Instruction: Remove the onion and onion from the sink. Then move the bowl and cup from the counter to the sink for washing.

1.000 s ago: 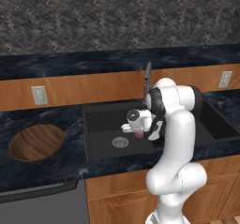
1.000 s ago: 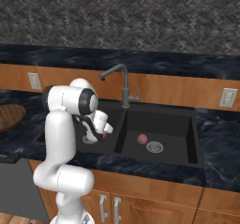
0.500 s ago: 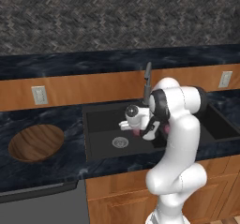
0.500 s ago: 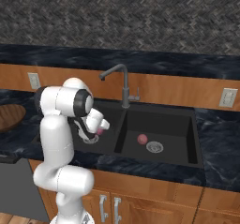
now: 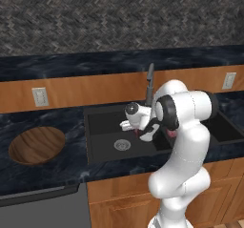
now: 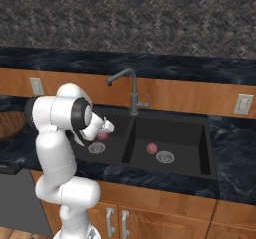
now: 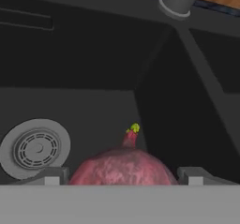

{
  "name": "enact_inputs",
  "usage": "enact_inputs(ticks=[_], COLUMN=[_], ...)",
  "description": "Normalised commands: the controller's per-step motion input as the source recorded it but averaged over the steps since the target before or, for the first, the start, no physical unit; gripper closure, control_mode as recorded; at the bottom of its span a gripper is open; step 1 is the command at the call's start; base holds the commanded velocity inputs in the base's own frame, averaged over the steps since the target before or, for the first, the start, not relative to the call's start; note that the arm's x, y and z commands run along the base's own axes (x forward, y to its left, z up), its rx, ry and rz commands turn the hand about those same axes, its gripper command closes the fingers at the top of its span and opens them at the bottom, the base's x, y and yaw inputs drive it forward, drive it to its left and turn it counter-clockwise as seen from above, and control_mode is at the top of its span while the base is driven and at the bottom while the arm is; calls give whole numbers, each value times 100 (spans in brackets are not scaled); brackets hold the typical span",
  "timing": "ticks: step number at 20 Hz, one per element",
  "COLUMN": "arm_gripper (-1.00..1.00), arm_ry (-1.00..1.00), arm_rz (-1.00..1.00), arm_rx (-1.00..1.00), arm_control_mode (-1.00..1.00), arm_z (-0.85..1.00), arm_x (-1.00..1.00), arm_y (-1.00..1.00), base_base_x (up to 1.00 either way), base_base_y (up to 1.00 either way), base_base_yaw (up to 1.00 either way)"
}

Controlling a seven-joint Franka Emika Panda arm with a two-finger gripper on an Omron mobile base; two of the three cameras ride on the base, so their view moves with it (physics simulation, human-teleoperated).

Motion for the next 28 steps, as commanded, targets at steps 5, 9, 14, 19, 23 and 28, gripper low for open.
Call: enact_inputs(ticks=[5, 9, 14, 19, 23, 28], arm_gripper=[100, 100, 100, 100, 100, 100], arm_ry=[9, 8, 2, 3, 0, 0], arm_rz=[4, 1, 4, 9, 14, 19], arm_rx=[-3, -1, 0, 0, -1, -1], arm_control_mode=[-100, -100, -100, -100, -100, -100], arm_z=[31, 34, 38, 34, 26, 28], arm_x=[-16, -6, -2, -11, -20, -19], arm_y=[15, 17, 11, 12, 14, 10], base_base_x=[0, 0, 0, 0, 0, 0], base_base_y=[0, 0, 0, 0, 0, 0], base_base_yaw=[0, 0, 0, 0, 0, 0])
